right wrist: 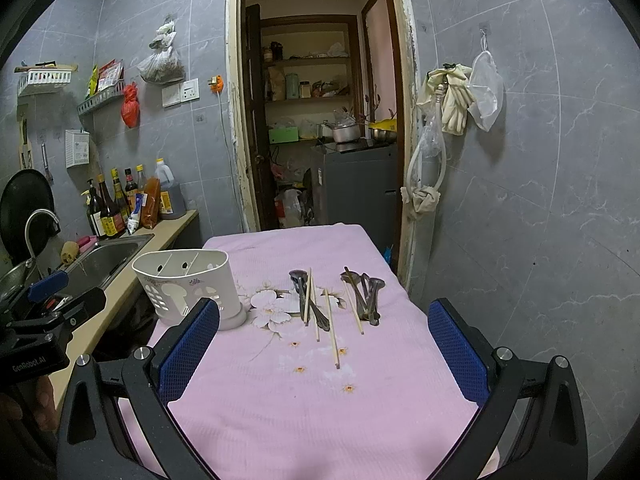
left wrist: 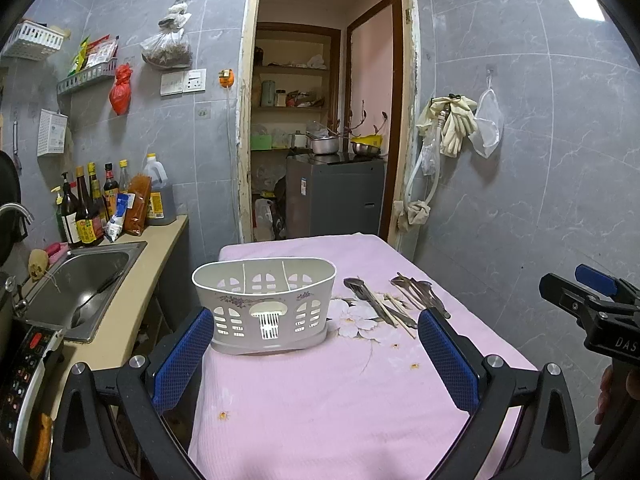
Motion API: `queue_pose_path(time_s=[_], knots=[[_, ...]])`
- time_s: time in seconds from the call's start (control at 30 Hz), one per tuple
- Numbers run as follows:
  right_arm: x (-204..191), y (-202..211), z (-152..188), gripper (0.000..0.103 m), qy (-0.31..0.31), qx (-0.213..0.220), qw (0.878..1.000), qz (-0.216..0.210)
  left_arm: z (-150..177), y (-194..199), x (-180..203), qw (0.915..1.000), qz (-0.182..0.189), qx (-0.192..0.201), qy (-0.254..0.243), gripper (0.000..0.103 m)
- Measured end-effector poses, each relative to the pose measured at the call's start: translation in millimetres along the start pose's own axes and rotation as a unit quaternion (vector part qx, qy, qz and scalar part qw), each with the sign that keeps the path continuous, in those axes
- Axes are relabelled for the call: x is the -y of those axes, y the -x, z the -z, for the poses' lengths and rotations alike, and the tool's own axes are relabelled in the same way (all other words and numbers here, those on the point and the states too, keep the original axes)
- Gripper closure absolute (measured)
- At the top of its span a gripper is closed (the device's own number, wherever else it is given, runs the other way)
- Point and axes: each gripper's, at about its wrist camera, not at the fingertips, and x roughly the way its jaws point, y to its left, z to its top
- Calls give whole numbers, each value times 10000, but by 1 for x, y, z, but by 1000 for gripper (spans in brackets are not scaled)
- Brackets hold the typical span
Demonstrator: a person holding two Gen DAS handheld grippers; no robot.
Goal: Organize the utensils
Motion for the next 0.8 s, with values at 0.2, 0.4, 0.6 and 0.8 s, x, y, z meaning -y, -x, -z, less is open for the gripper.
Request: queue_pose_path(time_s=[0.2,0.4,0.6,0.8], knots=[[2,-1,-1,1,3,-5,10000,-5,0,2,-1,10000,1,-4,15,0],[1,5,-12,1,196,246,9995,78,-8,-1,6,9999,64,152,15,0],[14,15,-38,1,280,543,9981,129,-24,-5,5,9986,110,522,-50,0],[38,-4,-64,1,150,700,9974,63,-45,-30,20,9975,110,684,-113,0]])
